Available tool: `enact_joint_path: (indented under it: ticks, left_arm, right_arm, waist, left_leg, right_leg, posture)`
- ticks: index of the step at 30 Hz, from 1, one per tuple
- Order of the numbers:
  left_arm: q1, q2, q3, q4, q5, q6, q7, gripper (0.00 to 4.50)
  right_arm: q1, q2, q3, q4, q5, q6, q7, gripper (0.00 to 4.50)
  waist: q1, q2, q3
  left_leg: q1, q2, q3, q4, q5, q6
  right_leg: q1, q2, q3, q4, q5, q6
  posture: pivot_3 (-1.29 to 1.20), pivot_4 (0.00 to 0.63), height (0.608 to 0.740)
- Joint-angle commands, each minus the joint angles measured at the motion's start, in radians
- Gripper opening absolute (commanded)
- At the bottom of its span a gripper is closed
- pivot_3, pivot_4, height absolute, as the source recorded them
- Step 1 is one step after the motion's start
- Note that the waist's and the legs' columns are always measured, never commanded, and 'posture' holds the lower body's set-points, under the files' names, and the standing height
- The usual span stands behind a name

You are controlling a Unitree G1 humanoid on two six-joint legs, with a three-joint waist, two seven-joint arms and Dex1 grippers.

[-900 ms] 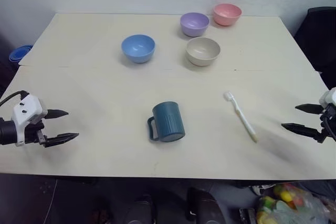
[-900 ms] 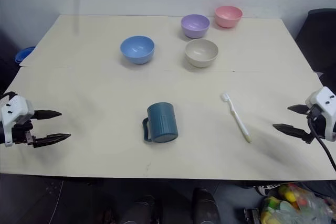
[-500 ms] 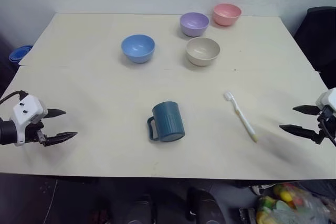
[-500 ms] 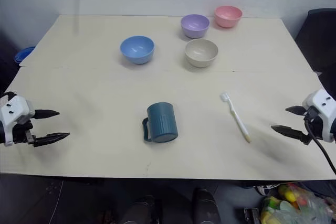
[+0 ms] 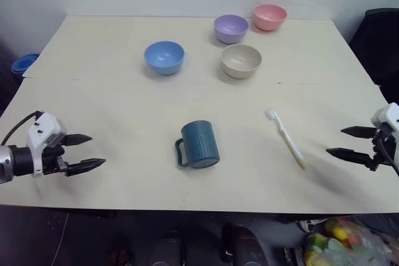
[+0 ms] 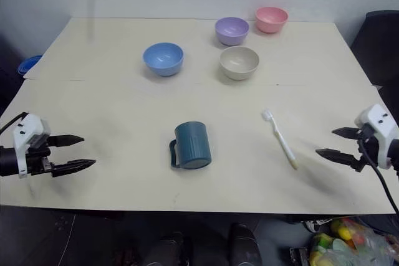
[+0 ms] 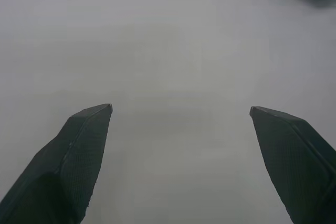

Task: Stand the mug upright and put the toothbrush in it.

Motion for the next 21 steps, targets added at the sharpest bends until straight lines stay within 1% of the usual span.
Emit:
enact_joint_path:
  ticks: [1, 4, 6, 8, 10, 13, 15, 16, 18, 21]
  left_arm:
    - [-0.034, 0.022, 0.019, -0.140, -0.123, 0.201, 0.038, 4.47]
    - [-0.116, 0.040, -0.030, -0.277, -0.265, 0.470, 0.114, 4.47]
    - [-0.176, 0.037, -0.048, -0.313, -0.335, 0.593, 0.156, 4.47]
    - [-0.245, 0.031, -0.084, -0.334, -0.339, 0.620, 0.196, 4.47]
    - [-0.318, 0.012, -0.117, -0.332, -0.322, 0.599, 0.233, 4.47]
    - [-0.350, 0.017, -0.141, -0.308, -0.298, 0.552, 0.229, 4.47]
    - [-0.363, 0.027, -0.156, -0.277, -0.301, 0.564, 0.220, 4.47]
    - [-0.372, 0.028, -0.169, -0.262, -0.300, 0.586, 0.235, 4.47]
    - [-0.419, 0.002, -0.194, -0.229, -0.312, 0.692, 0.302, 4.47]
    - [-0.504, -0.086, -0.199, -0.208, -0.357, 0.903, 0.397, 4.47]
  right_arm:
    - [0.027, 0.004, -0.038, -0.195, 0.061, 0.073, -0.028, 4.50]
    - [0.066, 0.020, -0.092, -0.450, 0.188, 0.210, -0.070, 4.50]
    - [0.083, 0.023, -0.122, -0.536, 0.248, 0.277, -0.090, 4.50]
    - [0.099, 0.025, -0.137, -0.620, 0.287, 0.317, -0.116, 4.50]
    - [0.104, 0.029, -0.145, -0.672, 0.307, 0.339, -0.147, 4.50]
    - [0.105, 0.030, -0.153, -0.682, 0.317, 0.359, -0.179, 4.50]
    - [0.110, 0.028, -0.159, -0.694, 0.331, 0.368, -0.190, 4.50]
    - [0.114, 0.026, -0.162, -0.705, 0.337, 0.369, -0.191, 4.50]
    - [0.120, 0.021, -0.173, -0.732, 0.358, 0.373, -0.191, 4.50]
    - [0.114, 0.014, -0.193, -0.774, 0.407, 0.382, -0.185, 4.50]
  waist:
    - [0.002, 0.000, 0.000]
    - [0.006, 0.000, 0.000]
    - [0.009, 0.000, 0.000]
    - [0.013, 0.000, 0.000]
    - [0.021, -0.001, 0.000]
    - [0.024, -0.001, 0.000]
    - [0.023, -0.001, 0.000]
    - [0.023, -0.001, 0.000]
    - [0.023, -0.001, 0.000]
    - [0.026, -0.001, 0.000]
  left_leg:
    - [0.000, 0.000, 0.000, 0.000, 0.000, 0.000]
    - [-0.001, 0.000, -0.002, 0.000, 0.000, 0.000]
    - [0.000, 0.000, -0.002, 0.001, 0.000, 0.000]
    - [0.000, -0.001, -0.003, 0.001, 0.000, 0.000]
    - [0.000, -0.001, -0.003, 0.001, 0.000, 0.000]
    - [0.000, -0.002, -0.002, 0.002, 0.000, 0.000]
    - [0.000, -0.002, -0.002, 0.002, 0.000, 0.000]
    - [0.000, -0.002, -0.001, 0.002, 0.000, 0.000]
    - [0.000, -0.003, -0.001, 0.002, 0.000, 0.000]
    - [0.000, -0.003, -0.002, 0.002, 0.000, 0.000]
  right_leg:
    - [0.000, 0.000, 0.000, 0.000, 0.000, 0.000]
    - [0.000, 0.000, 0.000, 0.001, 0.000, 0.000]
    - [0.000, 0.000, 0.001, 0.001, 0.000, 0.000]
    - [0.001, 0.000, 0.001, 0.001, 0.000, 0.000]
    - [0.001, 0.001, 0.001, 0.001, 0.000, 0.000]
    - [0.001, 0.001, 0.001, 0.001, 0.000, 0.000]
    - [0.001, 0.001, 0.002, 0.001, 0.000, 0.000]
    - [0.001, 0.001, 0.001, 0.001, 0.000, 0.000]
    - [0.001, 0.002, 0.001, 0.001, 0.000, 0.000]
    - [0.001, 0.002, 0.001, 0.001, 0.000, 0.000]
  posture:
    - [0.00, 0.150, 0.740]
    - [0.00, 0.150, 0.740]
    - [0.00, 0.150, 0.740]
    - [0.00, 0.150, 0.740]
    - [0.00, 0.150, 0.740]
    - [0.00, 0.150, 0.740]
    - [0.00, 0.150, 0.740]
    - [0.00, 0.150, 0.740]
    - [0.00, 0.150, 0.740]
    - [0.00, 0.150, 0.740]
